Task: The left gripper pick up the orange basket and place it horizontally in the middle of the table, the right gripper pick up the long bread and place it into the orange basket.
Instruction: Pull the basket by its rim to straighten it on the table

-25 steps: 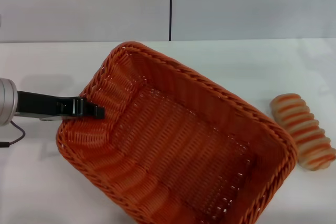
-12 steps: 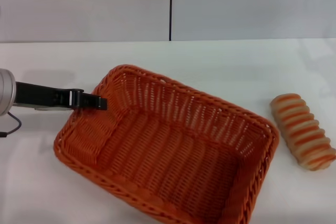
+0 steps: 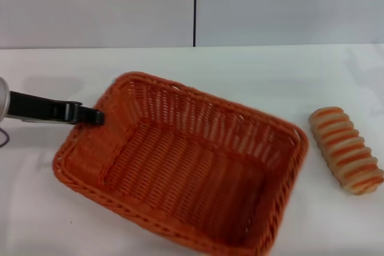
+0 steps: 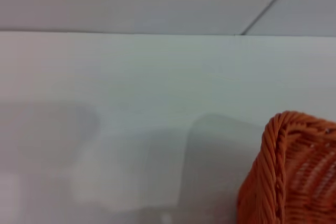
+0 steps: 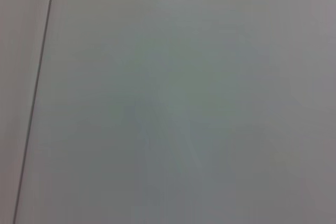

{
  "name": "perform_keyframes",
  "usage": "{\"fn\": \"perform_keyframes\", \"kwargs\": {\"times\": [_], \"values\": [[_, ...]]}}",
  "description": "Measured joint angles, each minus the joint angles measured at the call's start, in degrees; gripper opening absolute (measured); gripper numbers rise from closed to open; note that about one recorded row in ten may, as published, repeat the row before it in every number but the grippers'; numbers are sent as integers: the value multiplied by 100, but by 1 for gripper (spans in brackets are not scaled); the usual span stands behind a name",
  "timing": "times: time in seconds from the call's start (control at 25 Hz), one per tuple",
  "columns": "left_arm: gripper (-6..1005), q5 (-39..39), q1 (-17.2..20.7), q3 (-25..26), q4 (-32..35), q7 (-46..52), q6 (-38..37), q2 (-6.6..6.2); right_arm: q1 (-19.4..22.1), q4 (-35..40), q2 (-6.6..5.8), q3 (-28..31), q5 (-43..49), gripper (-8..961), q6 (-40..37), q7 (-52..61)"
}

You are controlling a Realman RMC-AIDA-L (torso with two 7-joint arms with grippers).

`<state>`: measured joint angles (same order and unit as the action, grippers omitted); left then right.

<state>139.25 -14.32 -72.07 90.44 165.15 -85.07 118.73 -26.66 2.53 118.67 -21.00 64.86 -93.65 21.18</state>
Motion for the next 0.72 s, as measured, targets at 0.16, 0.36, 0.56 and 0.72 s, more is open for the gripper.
{"fn": "perform_keyframes", "kwargs": {"times": [0.16,0.36,0.56,0.72], "values": [[575,225,30,37,146,0,-1,4,3,2,-4,0,0,638,-15,0],[574,230,79,189,354,0,-45,-2,-1,8,-13,0,0,638,-15,0],[574,233,94,406,585,0,-234,-12,-20,10,-10,0,0,638,-15,0],[574,294,96,499,670,0,-334,-14,-35,11,-6,0,1,638,-15,0]]}}
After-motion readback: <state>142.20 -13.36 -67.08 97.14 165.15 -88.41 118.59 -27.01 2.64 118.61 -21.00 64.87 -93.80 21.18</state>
